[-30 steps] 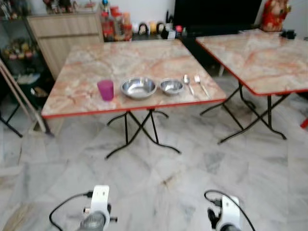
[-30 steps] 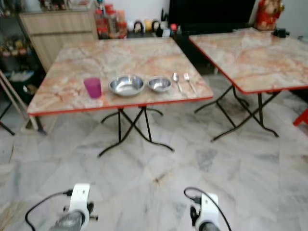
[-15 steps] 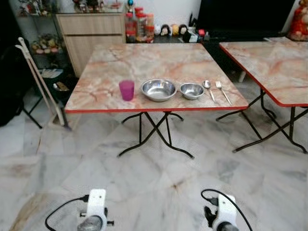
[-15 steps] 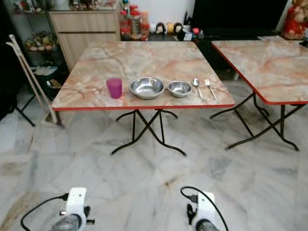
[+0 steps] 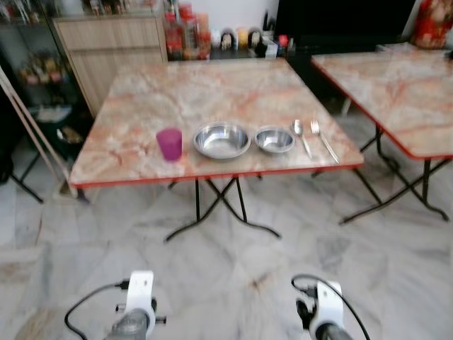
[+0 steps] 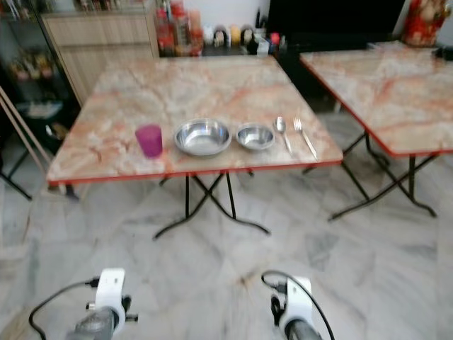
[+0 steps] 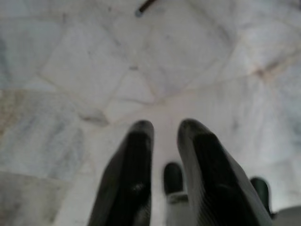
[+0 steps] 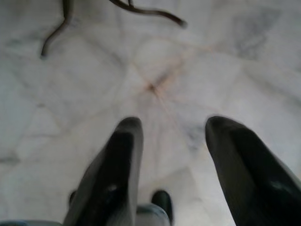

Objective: Setting the table

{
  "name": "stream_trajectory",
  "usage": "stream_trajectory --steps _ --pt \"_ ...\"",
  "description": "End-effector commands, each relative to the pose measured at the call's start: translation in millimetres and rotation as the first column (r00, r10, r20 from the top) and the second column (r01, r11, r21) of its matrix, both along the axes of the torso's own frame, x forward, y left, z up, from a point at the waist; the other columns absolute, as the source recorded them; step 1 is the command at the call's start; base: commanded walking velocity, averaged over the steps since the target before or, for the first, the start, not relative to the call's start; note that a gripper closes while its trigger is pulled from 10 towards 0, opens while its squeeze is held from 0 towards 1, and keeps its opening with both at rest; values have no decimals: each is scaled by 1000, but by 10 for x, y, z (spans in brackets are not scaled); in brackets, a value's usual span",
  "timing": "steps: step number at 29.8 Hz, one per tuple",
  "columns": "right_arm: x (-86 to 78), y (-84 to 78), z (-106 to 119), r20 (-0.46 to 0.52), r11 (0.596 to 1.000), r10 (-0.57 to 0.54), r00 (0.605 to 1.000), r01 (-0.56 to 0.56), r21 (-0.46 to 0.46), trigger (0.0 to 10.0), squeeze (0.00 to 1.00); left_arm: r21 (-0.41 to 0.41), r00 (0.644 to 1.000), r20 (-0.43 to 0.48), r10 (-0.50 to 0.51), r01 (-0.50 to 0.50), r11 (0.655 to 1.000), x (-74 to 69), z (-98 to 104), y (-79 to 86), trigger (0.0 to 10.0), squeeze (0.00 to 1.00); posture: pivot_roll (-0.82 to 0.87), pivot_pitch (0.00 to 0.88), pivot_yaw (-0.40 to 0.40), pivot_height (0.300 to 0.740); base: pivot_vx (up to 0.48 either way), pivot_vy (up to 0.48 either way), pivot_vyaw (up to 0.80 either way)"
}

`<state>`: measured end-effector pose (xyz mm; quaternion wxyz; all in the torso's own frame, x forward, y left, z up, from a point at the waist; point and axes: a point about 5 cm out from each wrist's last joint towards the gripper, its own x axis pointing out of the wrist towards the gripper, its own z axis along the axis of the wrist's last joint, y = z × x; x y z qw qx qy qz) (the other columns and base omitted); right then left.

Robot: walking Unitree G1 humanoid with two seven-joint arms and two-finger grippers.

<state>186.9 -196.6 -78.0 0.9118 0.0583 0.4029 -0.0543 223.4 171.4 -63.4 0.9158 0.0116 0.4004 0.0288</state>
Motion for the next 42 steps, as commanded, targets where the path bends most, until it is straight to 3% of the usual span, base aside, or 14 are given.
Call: stream_trajectory --steps 1,28,34,42 --pt "68 27 32 22 1000 2 1000 -2 11 10000 0 15 1000 -18 7 -6 1000 -24 -11 77 10000 0 -15 0 -31 728 322 0 0" --pt "55 14 24 11 1000 -5 1000 5 7 10000 0 8 1000 -22 -20 20 1000 -49 -29 34 10000 0 -16 0 -31 728 319 0 119" --pt "33 8 13 2 1000 1 1000 -1 1 10000 0 24 998 9 -61 61 998 -83 -33 47 10000 0 -10 0 -30 728 0 0 0" --pt "-42 -16 -20 -18 1000 4 1000 -5 -7 10000 0 13 979 190 77 -81 997 -59 96 345 10000 0 21 0 -38 728 0 0 0"
